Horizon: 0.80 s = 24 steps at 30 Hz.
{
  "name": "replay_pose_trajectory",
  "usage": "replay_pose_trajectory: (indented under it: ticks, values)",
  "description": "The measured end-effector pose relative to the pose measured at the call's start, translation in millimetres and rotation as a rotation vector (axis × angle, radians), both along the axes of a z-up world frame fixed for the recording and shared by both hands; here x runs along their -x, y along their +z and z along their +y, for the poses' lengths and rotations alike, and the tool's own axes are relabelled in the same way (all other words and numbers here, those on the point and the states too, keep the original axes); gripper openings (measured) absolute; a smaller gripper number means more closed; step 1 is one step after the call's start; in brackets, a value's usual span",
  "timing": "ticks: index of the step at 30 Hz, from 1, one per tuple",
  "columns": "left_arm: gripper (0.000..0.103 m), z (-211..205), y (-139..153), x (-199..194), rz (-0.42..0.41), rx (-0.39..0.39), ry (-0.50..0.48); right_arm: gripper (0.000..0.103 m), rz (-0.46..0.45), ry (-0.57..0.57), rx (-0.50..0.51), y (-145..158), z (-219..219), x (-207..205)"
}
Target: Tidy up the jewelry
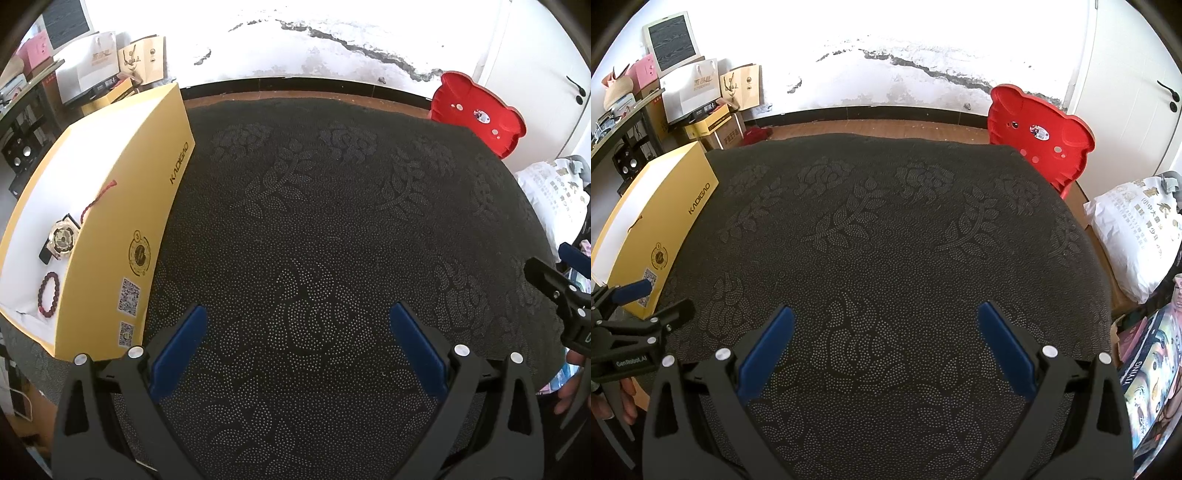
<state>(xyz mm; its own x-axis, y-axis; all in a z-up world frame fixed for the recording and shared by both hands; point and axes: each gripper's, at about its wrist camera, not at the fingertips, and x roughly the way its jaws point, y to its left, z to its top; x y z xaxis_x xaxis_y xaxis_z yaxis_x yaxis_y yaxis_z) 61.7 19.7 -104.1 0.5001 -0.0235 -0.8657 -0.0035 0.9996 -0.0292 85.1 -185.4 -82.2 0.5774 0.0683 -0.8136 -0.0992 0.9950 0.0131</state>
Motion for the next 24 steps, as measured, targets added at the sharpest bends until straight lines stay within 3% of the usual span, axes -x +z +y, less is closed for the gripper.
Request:
replay_pose_trajectory:
  ticks: [12, 24]
  values:
    - [0.097, -0.1, -1.2, -0.9, 0.017, 0.011, 0.003, 0.096, -0.003, -0.001, 0.002, 0.8, 0.6, 0.2]
    - [0.097, -1.9, -4.4, -3.0, 0.027, -0.034, 0.001, 0.096, -0.003, -0.004, 0.004, 0.9, -1.8, 1.4]
